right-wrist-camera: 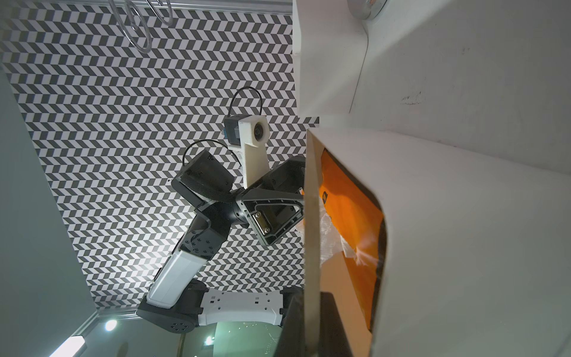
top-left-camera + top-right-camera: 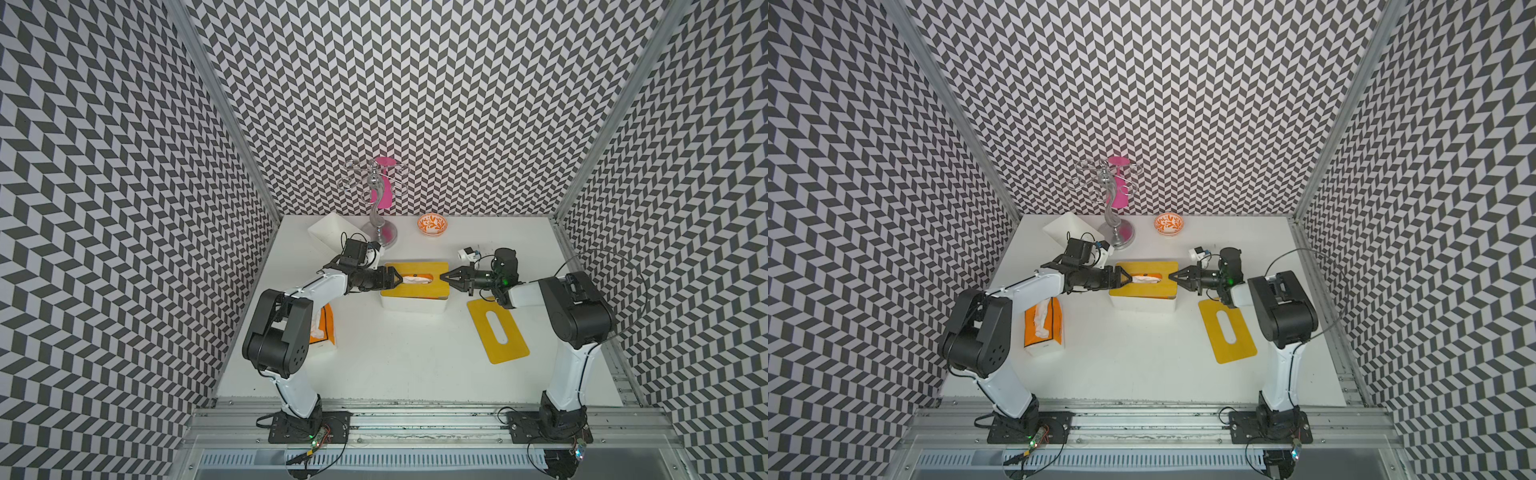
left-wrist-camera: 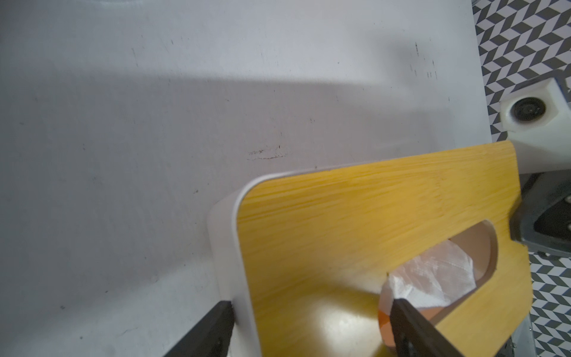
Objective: Put the tissue paper into the tissue box
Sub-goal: Close the box lid on the tissue box.
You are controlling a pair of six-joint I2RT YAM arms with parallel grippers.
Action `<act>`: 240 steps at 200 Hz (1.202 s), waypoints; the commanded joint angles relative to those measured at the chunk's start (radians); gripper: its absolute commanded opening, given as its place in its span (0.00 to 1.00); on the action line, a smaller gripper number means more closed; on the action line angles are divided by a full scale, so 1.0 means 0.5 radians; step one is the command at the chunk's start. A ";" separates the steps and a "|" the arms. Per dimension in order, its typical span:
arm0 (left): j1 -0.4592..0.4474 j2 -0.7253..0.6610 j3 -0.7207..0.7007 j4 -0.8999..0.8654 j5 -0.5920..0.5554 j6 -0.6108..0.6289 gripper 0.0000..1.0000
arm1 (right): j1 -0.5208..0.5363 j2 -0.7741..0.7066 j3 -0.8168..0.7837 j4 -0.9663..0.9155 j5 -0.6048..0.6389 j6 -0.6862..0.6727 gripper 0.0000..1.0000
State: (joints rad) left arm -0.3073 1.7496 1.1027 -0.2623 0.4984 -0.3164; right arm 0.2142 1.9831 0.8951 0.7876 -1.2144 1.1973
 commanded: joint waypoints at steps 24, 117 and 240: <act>-0.023 0.036 0.022 0.027 -0.078 -0.002 0.78 | 0.069 0.044 -0.038 0.085 0.003 -0.036 0.00; -0.078 0.093 0.104 -0.130 -0.277 0.069 0.56 | 0.086 0.067 -0.043 0.082 0.005 -0.041 0.02; -0.084 0.087 0.148 -0.234 -0.404 0.117 0.41 | 0.049 0.048 -0.060 0.079 -0.005 -0.061 0.33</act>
State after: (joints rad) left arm -0.3428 1.7592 1.1751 -0.3279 0.3286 -0.2775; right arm 0.2340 1.9961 0.8852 0.8444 -1.2236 1.1965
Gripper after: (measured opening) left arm 0.607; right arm 0.307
